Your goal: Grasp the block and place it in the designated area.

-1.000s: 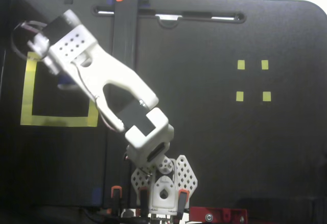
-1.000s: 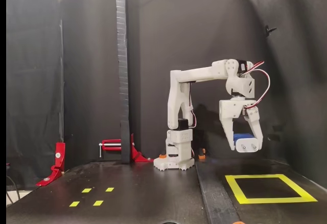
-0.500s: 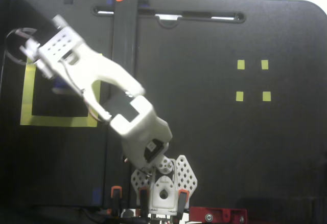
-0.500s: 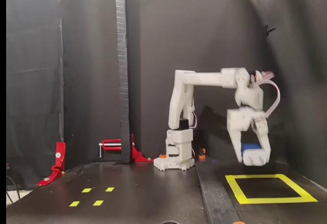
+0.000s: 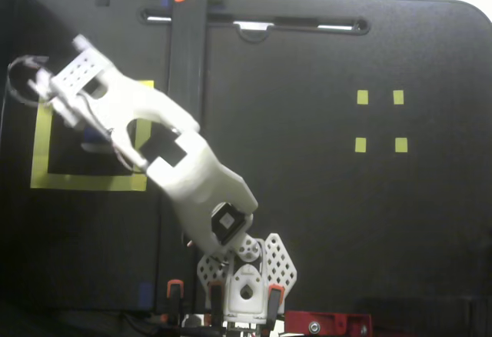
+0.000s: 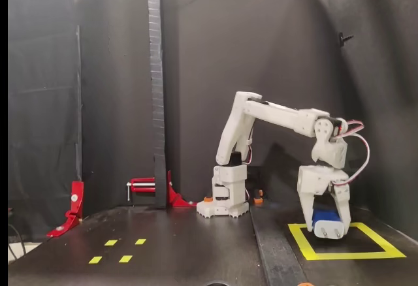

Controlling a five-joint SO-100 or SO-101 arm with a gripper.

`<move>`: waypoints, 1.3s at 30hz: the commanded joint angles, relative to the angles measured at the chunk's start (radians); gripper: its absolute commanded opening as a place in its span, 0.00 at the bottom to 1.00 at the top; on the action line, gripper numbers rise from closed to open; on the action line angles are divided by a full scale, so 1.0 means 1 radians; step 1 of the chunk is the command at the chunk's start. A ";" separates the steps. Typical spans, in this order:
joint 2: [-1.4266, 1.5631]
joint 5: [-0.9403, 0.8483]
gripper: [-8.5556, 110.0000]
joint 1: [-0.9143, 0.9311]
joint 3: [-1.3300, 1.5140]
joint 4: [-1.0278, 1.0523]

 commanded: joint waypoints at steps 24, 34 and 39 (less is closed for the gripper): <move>-0.009 -0.011 0.40 -0.003 -0.011 0.015; 0.043 -0.026 0.40 0.008 -0.014 0.037; 0.130 -0.035 0.40 0.018 -0.015 0.080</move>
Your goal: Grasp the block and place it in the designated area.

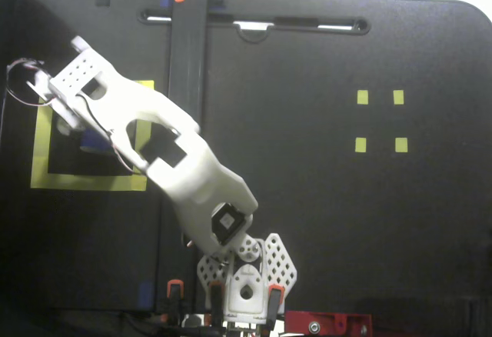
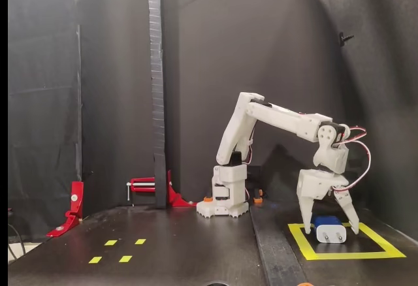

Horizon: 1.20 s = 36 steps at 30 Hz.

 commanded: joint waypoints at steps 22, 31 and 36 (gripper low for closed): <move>0.407 -0.041 0.40 0.051 -0.028 0.187; 0.403 -0.041 0.25 0.058 -0.041 0.190; 0.403 -0.041 0.14 0.058 -0.043 0.190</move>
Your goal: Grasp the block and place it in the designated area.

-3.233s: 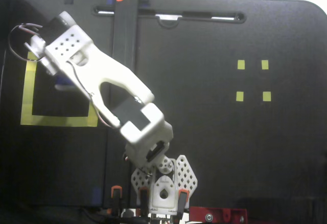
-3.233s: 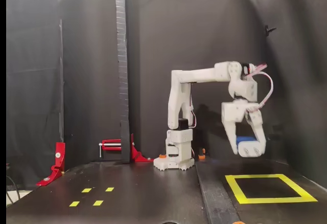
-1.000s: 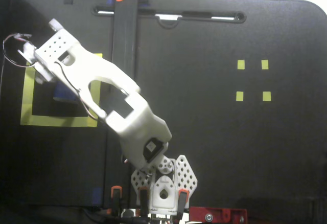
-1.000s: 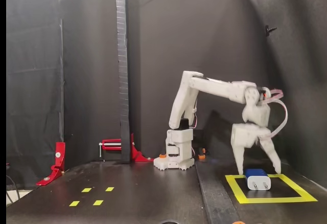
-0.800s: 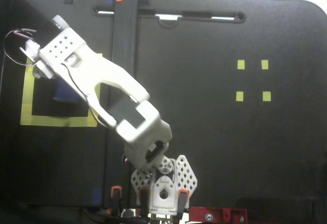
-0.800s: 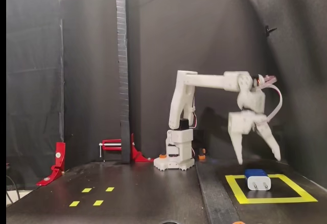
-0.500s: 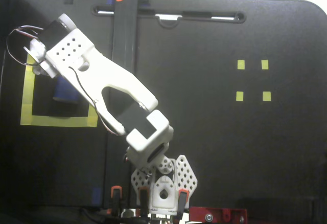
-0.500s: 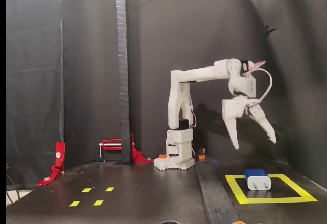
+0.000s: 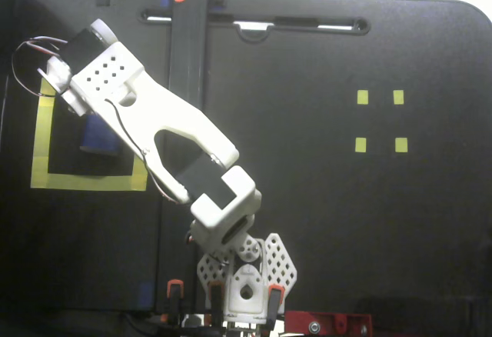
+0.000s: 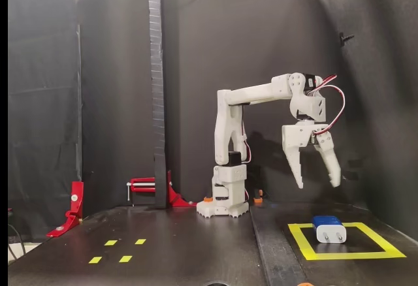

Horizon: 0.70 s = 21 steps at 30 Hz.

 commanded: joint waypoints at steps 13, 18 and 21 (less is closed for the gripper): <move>0.043 0.049 0.07 0.008 -0.041 -0.006; 0.038 0.209 0.07 0.011 -0.043 -0.035; 0.029 0.345 0.07 0.011 -0.043 -0.040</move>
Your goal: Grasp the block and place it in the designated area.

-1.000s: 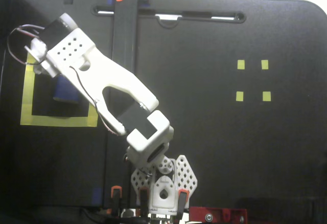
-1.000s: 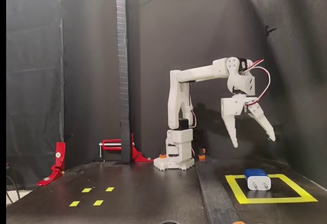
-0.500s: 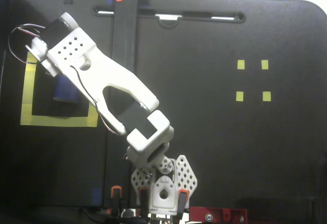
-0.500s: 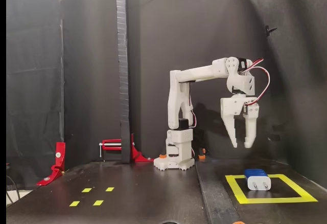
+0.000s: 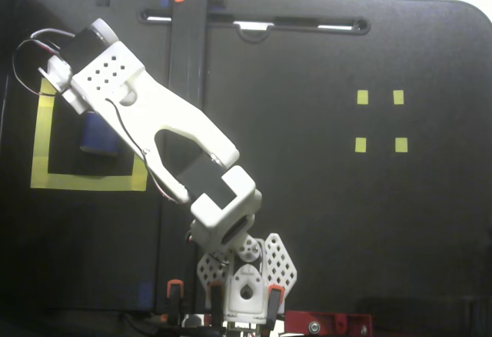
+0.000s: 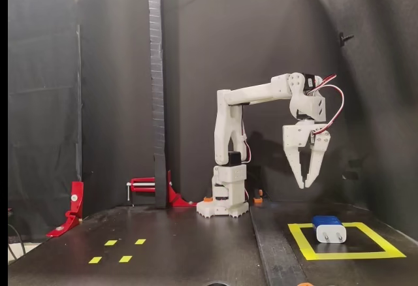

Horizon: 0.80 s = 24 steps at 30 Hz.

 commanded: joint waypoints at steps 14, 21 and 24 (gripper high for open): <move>0.023 0.627 0.08 0.041 -0.041 0.002; 0.025 0.649 0.08 0.100 -0.041 0.006; 0.025 0.652 0.08 0.164 -0.043 -0.005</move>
